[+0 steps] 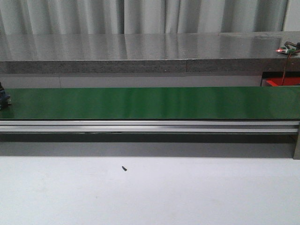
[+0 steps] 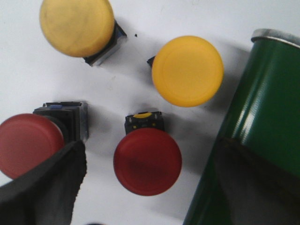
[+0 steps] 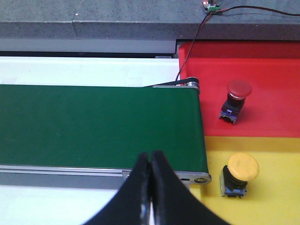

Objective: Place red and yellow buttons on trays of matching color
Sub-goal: 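Set the red button on the green belt and open the left gripper, then grasp another red push-button with the left gripper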

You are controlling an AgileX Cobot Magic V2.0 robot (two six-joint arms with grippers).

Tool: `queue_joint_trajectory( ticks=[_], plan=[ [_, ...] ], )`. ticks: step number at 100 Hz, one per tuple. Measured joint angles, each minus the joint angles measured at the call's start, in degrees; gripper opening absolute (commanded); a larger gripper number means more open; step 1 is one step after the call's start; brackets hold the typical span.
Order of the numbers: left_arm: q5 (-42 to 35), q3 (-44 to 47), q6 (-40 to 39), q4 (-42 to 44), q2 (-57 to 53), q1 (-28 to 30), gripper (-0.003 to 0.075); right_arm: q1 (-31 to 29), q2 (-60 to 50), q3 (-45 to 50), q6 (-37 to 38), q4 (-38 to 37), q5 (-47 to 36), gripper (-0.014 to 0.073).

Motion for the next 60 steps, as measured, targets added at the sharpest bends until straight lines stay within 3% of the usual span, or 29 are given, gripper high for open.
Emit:
queue_joint_trajectory(
  ticks=[48, 55, 60],
  plan=[
    [-1.5, 0.1, -0.2, 1.0, 2.1, 0.3, 0.0542, 0.0, 0.0, 0.0, 0.0, 0.0, 0.0, -0.0066],
    [-1.5, 0.1, -0.2, 1.0, 2.1, 0.3, 0.0504, 0.0, 0.0, 0.0, 0.0, 0.0, 0.0, -0.0066],
    [-1.5, 0.1, -0.2, 1.0, 2.1, 0.3, 0.0436, 0.0, 0.0, 0.0, 0.0, 0.0, 0.0, -0.0066]
  ],
)
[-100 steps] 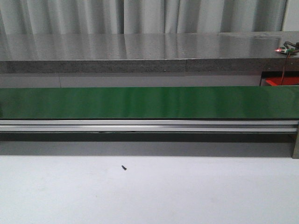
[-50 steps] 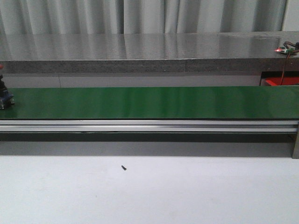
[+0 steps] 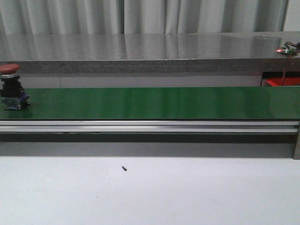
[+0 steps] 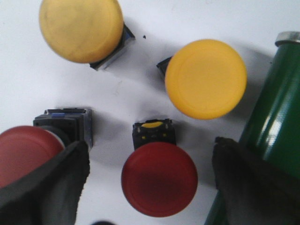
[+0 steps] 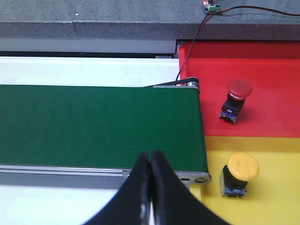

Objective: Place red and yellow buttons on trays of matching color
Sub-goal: 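Grasp another red push-button with the left gripper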

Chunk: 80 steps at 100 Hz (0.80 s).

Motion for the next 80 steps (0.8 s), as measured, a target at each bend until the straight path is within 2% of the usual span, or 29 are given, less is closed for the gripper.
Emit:
queue_joint_trajectory(
  ticks=[13, 20, 50, 80],
  plan=[
    [0.2, 0.0, 0.0, 0.0, 0.0, 0.0, 0.0192, 0.0, 0.0, 0.0, 0.0, 0.0, 0.0, -0.0066],
    [0.4, 0.0, 0.0, 0.0, 0.0, 0.0, 0.0137, 0.0, 0.0, 0.0, 0.0, 0.0, 0.0, -0.0066],
    [2.7, -0.2, 0.0, 0.0, -0.7, 0.0, 0.0139, 0.0, 0.0, 0.0, 0.0, 0.0, 0.0, -0.0066],
    [5.4, -0.3, 0.0, 0.1, -10.0, -0.1, 0.0139, 0.0, 0.0, 0.0, 0.0, 0.0, 0.0, -0.0066]
  ],
)
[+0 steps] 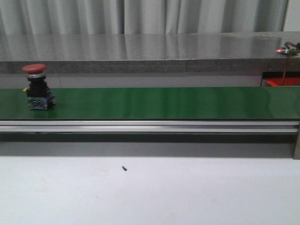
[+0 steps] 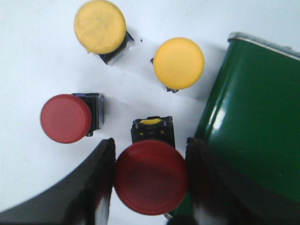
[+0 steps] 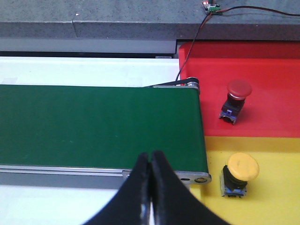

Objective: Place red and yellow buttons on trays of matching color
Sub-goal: 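Grasp another red push-button with the left gripper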

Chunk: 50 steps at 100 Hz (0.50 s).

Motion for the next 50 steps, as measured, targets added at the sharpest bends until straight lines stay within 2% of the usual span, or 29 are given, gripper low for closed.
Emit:
queue_joint_trajectory(
  ticks=[20, 50],
  plan=[
    [3.8, 0.0, 0.0, 0.3, -4.6, -1.4, 0.0139, 0.0, 0.0, 0.0, 0.0, 0.0, 0.0, -0.0066],
    [5.4, 0.0, 0.0, 0.3, -4.9, -9.7, 0.0139, 0.0, 0.0, 0.0, 0.0, 0.0, 0.0, -0.0066]
  ],
)
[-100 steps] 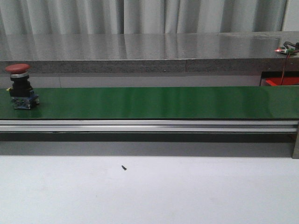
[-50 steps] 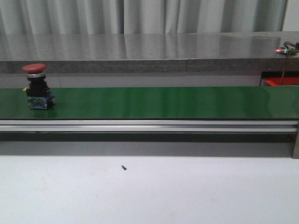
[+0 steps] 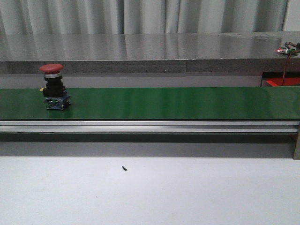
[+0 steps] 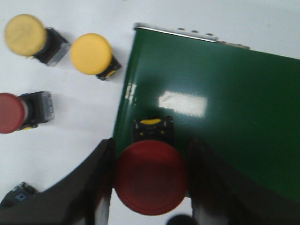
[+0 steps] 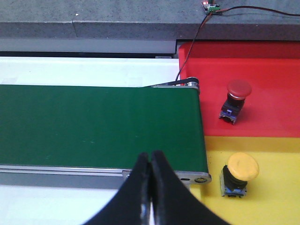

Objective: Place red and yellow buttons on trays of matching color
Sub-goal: 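Grasp another red push-button with the left gripper, then set the second red button on the belt and raise the left gripper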

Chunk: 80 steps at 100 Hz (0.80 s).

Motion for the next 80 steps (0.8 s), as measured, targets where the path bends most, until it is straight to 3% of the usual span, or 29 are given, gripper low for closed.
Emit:
queue_joint_trajectory(
  ticks=[45, 52, 69, 80],
  plan=[
    [1.4, 0.0, 0.0, -0.6, 2.3, -2.4, 0.0162, 0.0, 0.0, 0.0, 0.0, 0.0, 0.0, -0.0066],
    [1.3, 0.0, 0.0, -0.8, 2.3, -2.6, 0.0231, 0.0, 0.0, 0.0, 0.0, 0.0, 0.0, -0.0066],
    [1.3, 0.0, 0.2, -1.1, 2.3, -2.7, 0.0507, 0.0, 0.0, 0.0, 0.0, 0.0, 0.0, -0.0066],
    [1.3, 0.0, 0.2, -1.7, 2.3, -2.7, 0.0554, 0.0, 0.0, 0.0, 0.0, 0.0, 0.0, -0.0066]
  ],
)
